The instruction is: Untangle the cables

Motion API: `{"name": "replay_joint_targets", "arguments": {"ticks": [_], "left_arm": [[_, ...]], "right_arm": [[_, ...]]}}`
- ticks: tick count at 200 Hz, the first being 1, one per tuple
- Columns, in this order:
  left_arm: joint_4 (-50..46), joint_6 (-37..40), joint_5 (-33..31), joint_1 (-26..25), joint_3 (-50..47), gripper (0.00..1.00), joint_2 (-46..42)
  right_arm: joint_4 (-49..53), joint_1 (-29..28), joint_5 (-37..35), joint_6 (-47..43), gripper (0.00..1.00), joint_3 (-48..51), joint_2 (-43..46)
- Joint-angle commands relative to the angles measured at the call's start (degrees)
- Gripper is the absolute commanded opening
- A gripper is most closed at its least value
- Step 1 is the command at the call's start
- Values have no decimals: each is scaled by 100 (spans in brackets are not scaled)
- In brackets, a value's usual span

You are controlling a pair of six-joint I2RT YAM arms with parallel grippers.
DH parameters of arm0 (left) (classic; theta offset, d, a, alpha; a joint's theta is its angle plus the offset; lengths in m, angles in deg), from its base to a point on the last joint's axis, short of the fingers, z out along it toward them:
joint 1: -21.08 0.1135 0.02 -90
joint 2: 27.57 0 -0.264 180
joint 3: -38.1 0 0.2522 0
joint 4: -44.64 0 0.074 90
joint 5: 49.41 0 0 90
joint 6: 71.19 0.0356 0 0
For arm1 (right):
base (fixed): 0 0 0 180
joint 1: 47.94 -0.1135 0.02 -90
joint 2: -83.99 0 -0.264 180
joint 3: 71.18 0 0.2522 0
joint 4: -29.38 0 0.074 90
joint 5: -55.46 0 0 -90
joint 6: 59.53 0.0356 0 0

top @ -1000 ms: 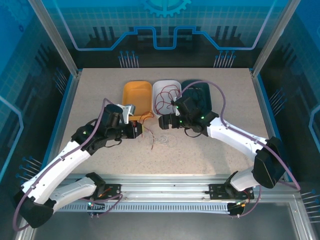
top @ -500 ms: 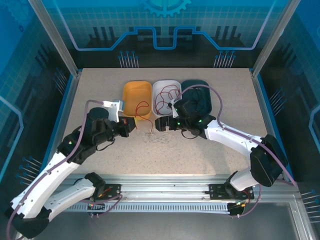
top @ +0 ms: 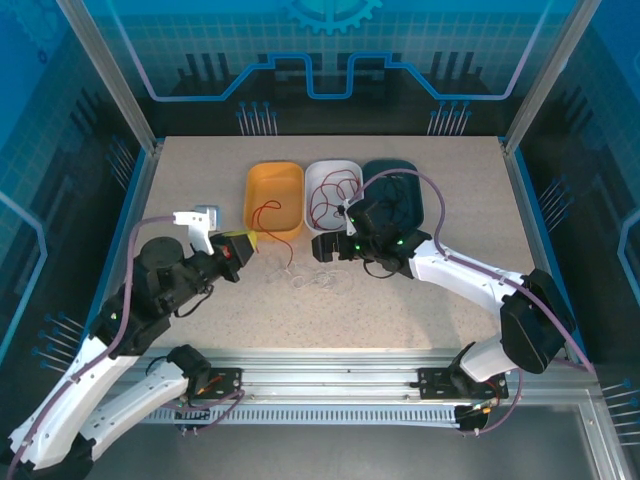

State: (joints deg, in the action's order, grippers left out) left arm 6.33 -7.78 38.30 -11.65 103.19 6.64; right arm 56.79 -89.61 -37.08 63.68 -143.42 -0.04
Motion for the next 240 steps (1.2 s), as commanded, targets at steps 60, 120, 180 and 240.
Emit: {"name": "replay_joint_targets", "arguments": {"ticks": [60, 120, 180, 240], "left_arm": [[1901, -11, 93, 47, -958, 0, -181], [2394, -198, 287, 39, -1028, 0, -177], [2453, -288, 453, 45, -943, 0, -179], [2350, -83, 294, 40, -744, 0, 100]], "right_arm": [[-839, -283, 239, -755, 100, 205, 470], [-1292, -531, 493, -1322, 82, -146, -4], [-1257, -531, 711, -1608, 73, -851, -628], [-1372, -509, 620, -1460, 77, -565, -304]]}}
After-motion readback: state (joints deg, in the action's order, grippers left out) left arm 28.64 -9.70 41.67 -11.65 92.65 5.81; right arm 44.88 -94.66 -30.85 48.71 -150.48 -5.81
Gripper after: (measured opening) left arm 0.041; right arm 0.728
